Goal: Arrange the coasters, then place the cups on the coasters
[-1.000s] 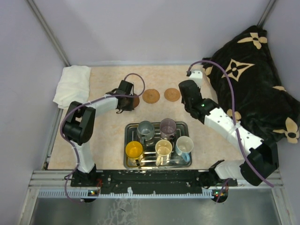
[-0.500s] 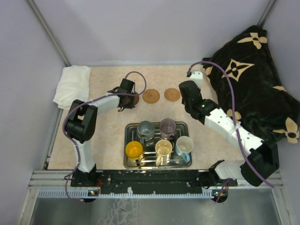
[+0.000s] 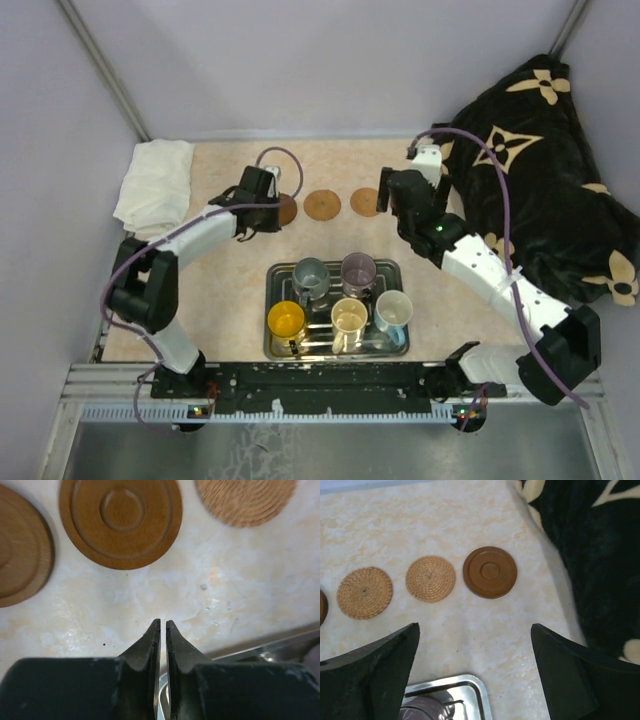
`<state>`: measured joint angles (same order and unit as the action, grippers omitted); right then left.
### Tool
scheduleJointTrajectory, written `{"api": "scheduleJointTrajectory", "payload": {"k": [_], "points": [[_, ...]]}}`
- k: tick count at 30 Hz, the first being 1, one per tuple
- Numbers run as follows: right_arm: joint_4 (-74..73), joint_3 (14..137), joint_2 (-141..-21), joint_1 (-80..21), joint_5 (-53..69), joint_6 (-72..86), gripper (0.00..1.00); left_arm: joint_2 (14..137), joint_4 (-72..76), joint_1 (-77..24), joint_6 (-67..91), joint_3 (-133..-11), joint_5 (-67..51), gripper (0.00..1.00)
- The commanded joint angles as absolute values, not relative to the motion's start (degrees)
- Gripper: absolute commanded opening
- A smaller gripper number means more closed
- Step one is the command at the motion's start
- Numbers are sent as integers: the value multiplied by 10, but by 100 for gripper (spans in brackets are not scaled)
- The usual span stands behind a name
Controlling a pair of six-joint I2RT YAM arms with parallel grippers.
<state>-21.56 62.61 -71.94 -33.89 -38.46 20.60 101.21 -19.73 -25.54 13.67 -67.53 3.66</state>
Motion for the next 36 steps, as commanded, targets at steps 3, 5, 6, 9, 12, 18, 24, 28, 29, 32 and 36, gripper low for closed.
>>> {"api": "scheduleJointTrajectory", "payload": {"k": [3, 5, 6, 9, 12, 18, 24, 28, 29, 32, 36], "points": [[-136, 657, -679, -300, -399, 202, 99, 888, -191, -258, 138, -678, 75, 17], [-134, 667, -683, -267, -352, 218, 99, 870, -177, -255, 140, -670, 98, 20], [-132, 670, -687, -248, -332, 227, 99, 865, -170, -249, 143, -666, 102, 21], [-125, 680, -710, -192, -259, 246, 99, 862, -148, -213, 155, -666, 92, 23], [-109, 695, -742, -156, -213, 235, 99, 872, -126, -152, 174, -674, 45, 23], [-68, 736, -820, -154, -256, 159, 99, 895, -79, -75, 159, -691, 50, 35], [-77, 797, -930, -154, -301, 114, 98, 940, -51, -57, 122, -712, 99, 39], [-77, 839, -1014, -154, -313, 108, 91, 989, -54, -45, 123, -738, 107, 41], [-75, 846, -1026, -155, -312, 108, 90, 998, -54, -43, 124, -742, 111, 42], [-67, 860, -1054, -155, -309, 112, 89, 1020, -46, -29, 131, -748, 109, 47], [-82, 876, -1081, -155, -309, 118, 83, 1040, -32, -4, 164, -747, 69, 47]]}}
